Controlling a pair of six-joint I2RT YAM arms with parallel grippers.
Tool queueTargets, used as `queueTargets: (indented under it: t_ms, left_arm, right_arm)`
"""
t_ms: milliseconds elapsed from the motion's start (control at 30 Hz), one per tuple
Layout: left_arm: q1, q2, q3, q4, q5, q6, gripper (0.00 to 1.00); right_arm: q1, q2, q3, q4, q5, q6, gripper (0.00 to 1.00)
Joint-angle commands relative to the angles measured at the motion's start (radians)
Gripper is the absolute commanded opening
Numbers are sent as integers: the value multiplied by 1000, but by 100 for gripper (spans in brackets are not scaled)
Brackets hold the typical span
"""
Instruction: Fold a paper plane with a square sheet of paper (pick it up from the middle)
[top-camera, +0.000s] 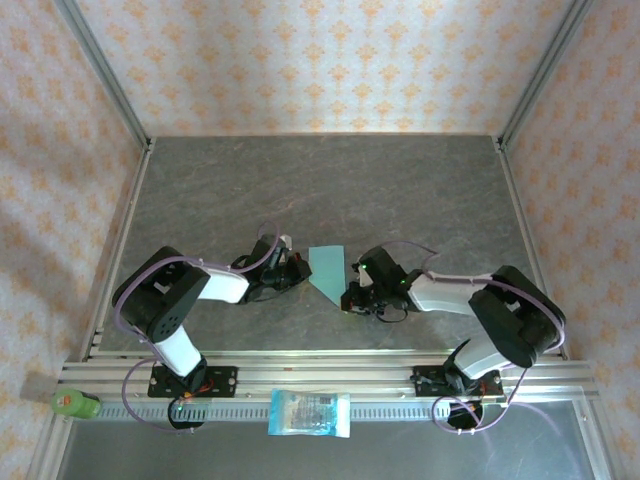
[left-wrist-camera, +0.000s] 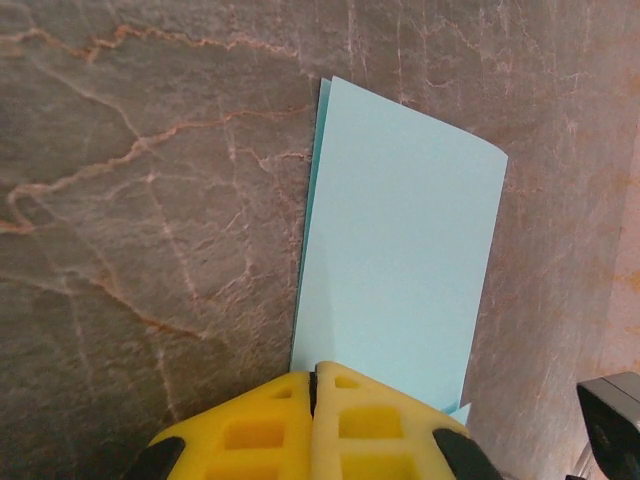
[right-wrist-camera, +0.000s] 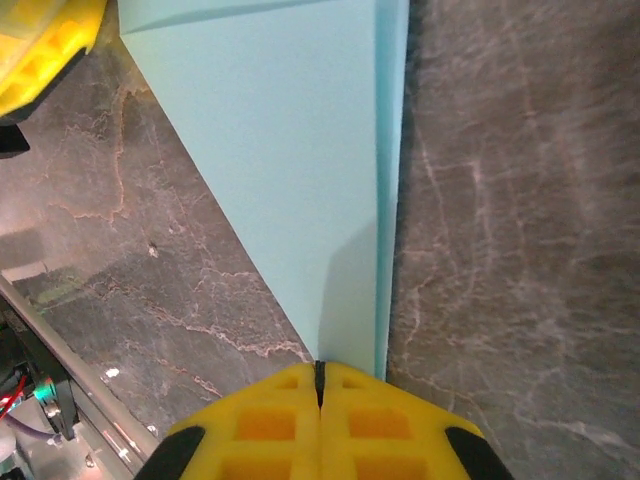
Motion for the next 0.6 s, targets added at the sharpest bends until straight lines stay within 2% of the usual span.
queueTargets:
  t_ms: [0, 167, 400, 567]
  left_arm:
    - [-1, -16, -42, -82, -47, -16, 0]
    - [-7, -47, -57, -66, -48, -28, 0]
    - [-15, -156, -64, -70, -50, -14, 0]
    - [-15, -256, -65, -139, -85, 7, 11]
  right_arm:
    - [-6, -44, 42, -43, 53, -36, 2]
    - [-6, -79, 55, -15, 146, -39, 3]
    - [-6, -202, 5, 82, 423, -22, 10]
    - [-10, -257, -22, 156, 539, 6, 18]
